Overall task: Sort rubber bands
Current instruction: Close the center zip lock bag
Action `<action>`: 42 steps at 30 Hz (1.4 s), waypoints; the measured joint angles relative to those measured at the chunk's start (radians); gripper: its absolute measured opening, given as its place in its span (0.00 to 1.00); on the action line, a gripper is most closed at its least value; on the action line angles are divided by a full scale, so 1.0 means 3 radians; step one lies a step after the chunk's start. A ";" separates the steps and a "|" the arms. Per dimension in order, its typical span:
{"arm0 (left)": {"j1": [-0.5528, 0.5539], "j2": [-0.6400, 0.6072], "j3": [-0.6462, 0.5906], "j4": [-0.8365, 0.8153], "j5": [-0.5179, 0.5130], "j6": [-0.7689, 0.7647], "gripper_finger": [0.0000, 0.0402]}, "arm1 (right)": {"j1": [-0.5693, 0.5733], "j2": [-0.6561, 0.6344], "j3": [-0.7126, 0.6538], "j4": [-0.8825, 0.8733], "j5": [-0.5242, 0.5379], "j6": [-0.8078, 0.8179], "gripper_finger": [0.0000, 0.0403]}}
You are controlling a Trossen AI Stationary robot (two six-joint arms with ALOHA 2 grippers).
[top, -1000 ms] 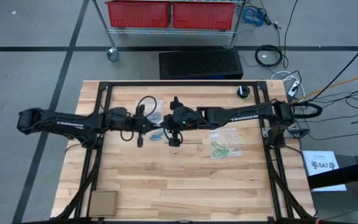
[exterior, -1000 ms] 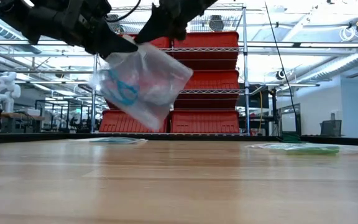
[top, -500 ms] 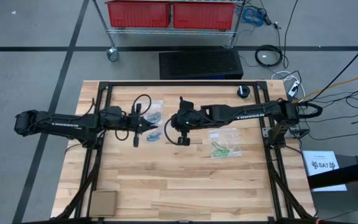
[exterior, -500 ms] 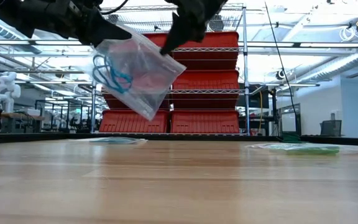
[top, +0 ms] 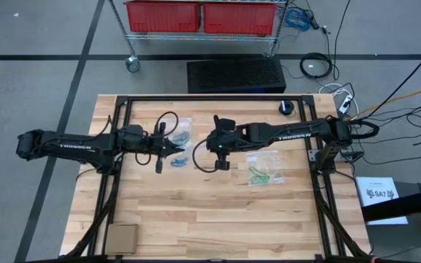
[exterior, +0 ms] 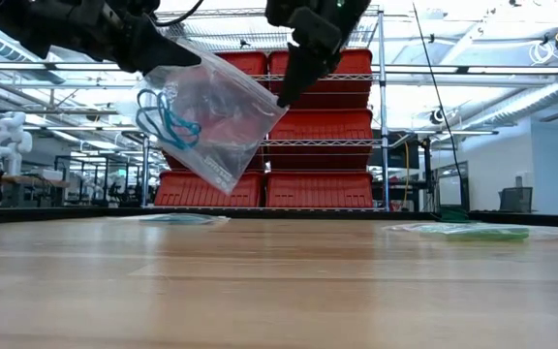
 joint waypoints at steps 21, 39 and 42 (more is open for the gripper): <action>-0.0381 0.0542 0.0000 0.0866 0.0419 -0.0807 0.00 | -0.0002 -0.0892 -0.0006 -0.0786 0.0065 0.0831 0.20; -0.0241 0.2445 -0.0003 0.1831 0.0092 -0.0957 0.02 | -0.0031 -0.1086 -0.0003 -0.0995 0.0053 0.0918 0.19; -0.0169 0.2642 -0.0003 0.1830 -0.0244 -0.0952 0.05 | -0.0058 -0.1081 -0.0003 -0.0993 0.0054 0.0915 0.19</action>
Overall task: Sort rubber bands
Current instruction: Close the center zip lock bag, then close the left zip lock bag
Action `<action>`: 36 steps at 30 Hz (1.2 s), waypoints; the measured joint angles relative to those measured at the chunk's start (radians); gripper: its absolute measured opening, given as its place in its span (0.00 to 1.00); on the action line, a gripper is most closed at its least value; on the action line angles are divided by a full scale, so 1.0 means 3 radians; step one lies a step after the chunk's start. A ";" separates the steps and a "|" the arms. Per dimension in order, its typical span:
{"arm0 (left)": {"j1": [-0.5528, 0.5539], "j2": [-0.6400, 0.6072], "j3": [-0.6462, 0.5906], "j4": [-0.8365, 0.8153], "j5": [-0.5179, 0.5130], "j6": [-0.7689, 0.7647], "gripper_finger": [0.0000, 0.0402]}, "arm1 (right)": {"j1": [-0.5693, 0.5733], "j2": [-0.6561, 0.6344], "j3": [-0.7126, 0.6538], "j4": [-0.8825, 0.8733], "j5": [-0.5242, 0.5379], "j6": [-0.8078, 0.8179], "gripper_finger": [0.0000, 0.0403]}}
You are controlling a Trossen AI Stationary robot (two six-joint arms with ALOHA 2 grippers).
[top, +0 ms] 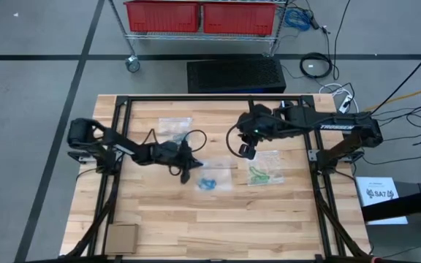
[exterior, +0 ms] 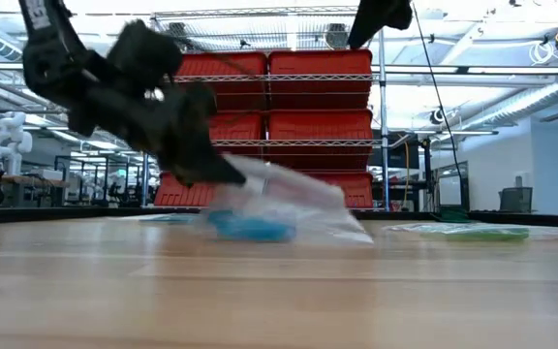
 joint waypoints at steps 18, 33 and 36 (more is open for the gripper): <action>0.0445 -0.0514 0.0027 -0.0312 -0.0070 0.0090 0.43 | -0.0014 0.0000 0.0003 0.0020 0.0001 -0.0064 0.19; 0.0964 -0.0979 0.0025 -0.1781 -0.0949 0.1143 0.27 | -0.0014 -0.0001 -0.0660 0.0580 -0.0005 -0.0152 0.19; 0.1227 -0.0979 0.0036 -0.1731 -0.1480 0.1258 0.27 | -0.0014 -0.0001 -0.0899 0.0913 -0.0021 -0.0154 0.19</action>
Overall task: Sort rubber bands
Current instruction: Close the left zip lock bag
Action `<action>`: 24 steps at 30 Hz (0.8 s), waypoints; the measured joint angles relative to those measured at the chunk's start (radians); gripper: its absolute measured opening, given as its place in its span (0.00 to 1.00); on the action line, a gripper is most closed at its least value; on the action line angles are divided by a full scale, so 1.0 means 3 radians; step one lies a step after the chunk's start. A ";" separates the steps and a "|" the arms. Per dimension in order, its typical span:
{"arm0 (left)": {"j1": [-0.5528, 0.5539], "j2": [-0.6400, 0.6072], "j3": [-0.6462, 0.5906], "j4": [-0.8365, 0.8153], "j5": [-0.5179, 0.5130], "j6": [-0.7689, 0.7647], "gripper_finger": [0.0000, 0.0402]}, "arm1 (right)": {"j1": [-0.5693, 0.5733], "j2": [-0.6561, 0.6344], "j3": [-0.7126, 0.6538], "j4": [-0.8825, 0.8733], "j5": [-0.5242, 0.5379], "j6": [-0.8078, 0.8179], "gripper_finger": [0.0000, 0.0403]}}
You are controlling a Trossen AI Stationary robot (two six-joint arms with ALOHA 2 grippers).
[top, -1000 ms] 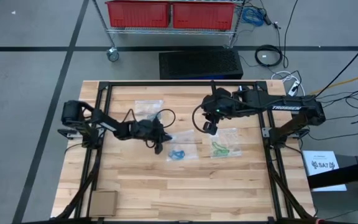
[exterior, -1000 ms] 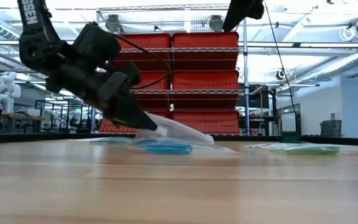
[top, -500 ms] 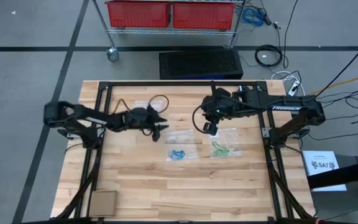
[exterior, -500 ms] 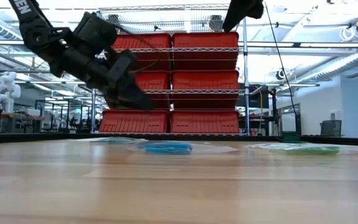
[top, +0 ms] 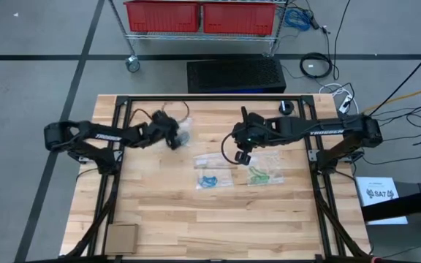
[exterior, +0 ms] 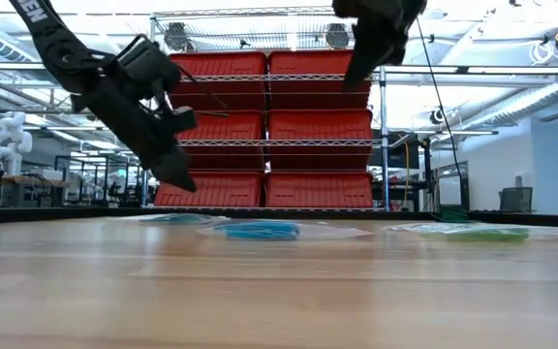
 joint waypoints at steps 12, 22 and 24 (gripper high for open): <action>0.1157 0.0292 0.0397 -0.0211 0.1226 0.0197 0.27 | 0.0003 0.0001 -0.0817 0.1495 -0.0332 -0.0006 0.19; 0.1253 0.1021 0.0731 -0.0460 0.1604 0.0198 0.27 | 0.0007 0.0001 -0.0929 0.1687 -0.0344 0.0024 0.19; 0.1234 0.1094 0.0774 -0.0486 0.1634 0.0198 0.27 | 0.0008 0.0001 -0.0929 0.1687 -0.0345 0.0027 0.19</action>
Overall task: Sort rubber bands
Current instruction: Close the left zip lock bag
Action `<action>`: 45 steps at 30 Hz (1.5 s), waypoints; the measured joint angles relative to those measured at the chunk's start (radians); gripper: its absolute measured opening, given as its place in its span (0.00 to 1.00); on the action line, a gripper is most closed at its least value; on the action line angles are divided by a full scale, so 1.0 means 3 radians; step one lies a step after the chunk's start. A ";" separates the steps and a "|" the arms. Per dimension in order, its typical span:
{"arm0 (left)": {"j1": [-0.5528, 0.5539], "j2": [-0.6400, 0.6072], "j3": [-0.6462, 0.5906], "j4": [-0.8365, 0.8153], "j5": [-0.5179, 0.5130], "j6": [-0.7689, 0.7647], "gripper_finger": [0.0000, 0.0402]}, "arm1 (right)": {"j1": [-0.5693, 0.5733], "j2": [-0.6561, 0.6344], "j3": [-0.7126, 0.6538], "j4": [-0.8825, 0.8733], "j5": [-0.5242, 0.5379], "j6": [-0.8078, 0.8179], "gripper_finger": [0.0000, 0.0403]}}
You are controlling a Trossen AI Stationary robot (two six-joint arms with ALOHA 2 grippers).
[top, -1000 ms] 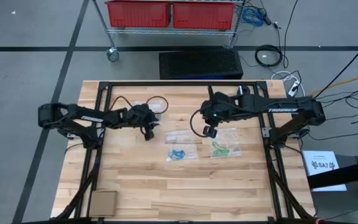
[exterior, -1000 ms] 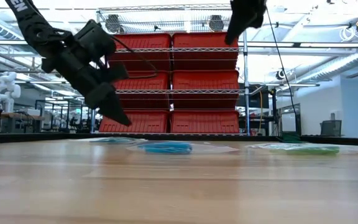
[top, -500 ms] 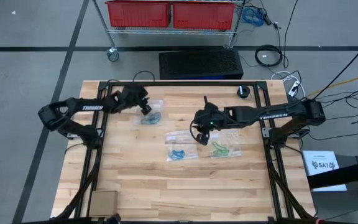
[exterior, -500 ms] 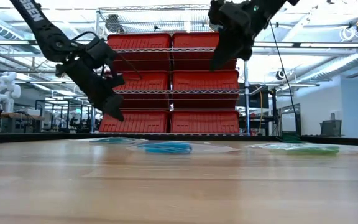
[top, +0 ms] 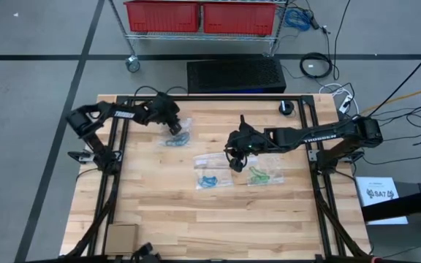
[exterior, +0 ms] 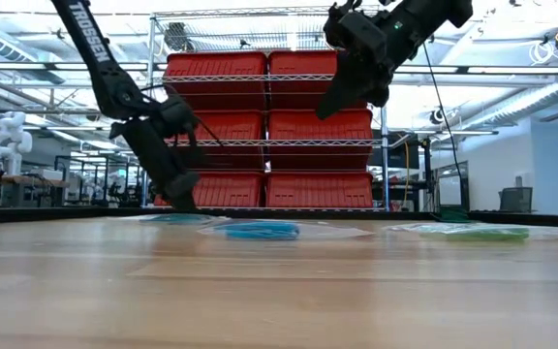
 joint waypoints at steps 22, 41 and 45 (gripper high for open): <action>-0.0624 -0.0883 -0.0027 -0.0486 0.0054 -0.0052 0.01 | -0.0003 0.0018 -0.0001 0.0145 -0.0085 0.0220 0.19; -0.1729 -0.2583 -0.0027 -0.0867 0.0409 -0.0265 0.00 | -0.0245 0.0397 -0.0004 0.1453 -0.0538 -0.0753 0.52; -0.1840 -0.2651 -0.0024 -0.0946 0.0235 -0.0267 0.00 | -0.0260 0.0397 -0.0003 0.1565 -0.0766 -0.0604 0.52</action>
